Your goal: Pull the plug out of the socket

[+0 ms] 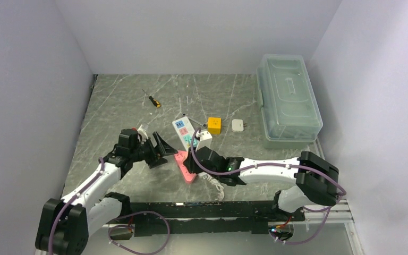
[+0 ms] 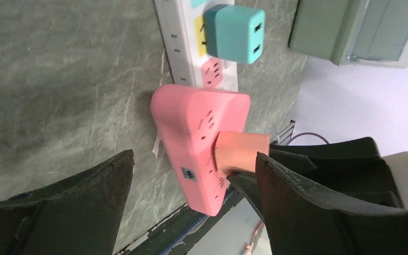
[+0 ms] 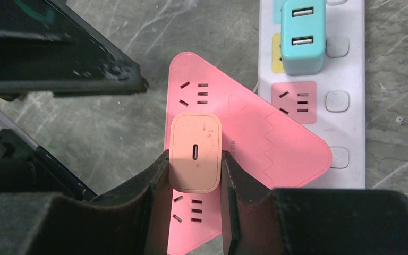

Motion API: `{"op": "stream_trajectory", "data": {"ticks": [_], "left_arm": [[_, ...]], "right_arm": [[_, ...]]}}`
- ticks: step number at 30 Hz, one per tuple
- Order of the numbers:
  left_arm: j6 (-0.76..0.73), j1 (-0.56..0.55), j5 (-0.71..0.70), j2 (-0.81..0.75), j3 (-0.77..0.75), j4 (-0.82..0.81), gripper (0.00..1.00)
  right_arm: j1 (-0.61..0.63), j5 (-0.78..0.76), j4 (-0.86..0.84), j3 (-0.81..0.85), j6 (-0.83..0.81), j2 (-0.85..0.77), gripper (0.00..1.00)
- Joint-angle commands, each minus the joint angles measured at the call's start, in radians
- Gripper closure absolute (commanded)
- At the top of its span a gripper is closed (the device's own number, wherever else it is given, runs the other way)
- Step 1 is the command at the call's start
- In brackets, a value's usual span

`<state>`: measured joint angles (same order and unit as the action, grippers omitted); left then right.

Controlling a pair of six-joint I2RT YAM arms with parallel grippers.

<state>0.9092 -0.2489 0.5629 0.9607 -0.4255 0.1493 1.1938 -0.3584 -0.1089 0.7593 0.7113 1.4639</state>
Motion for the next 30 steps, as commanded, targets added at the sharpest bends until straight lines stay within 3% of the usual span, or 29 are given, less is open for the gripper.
{"op": "stream_trajectory", "data": {"ticks": [1, 19, 30], "left_arm": [[0.080, -0.029, 0.025, 0.036, 0.016, -0.142, 0.14], [0.170, -0.124, -0.027, 0.196, 0.109, -0.421, 0.44], [0.198, -0.168, -0.065, 0.263, 0.139, -0.537, 0.73]], "right_arm": [[-0.020, 0.039, -0.009, -0.060, 0.102, -0.005, 1.00], [-0.021, 0.006, 0.002, -0.062, 0.095, -0.024, 1.00], [-0.004, -0.040, 0.036, -0.034, 0.082, -0.011, 1.00]]}}
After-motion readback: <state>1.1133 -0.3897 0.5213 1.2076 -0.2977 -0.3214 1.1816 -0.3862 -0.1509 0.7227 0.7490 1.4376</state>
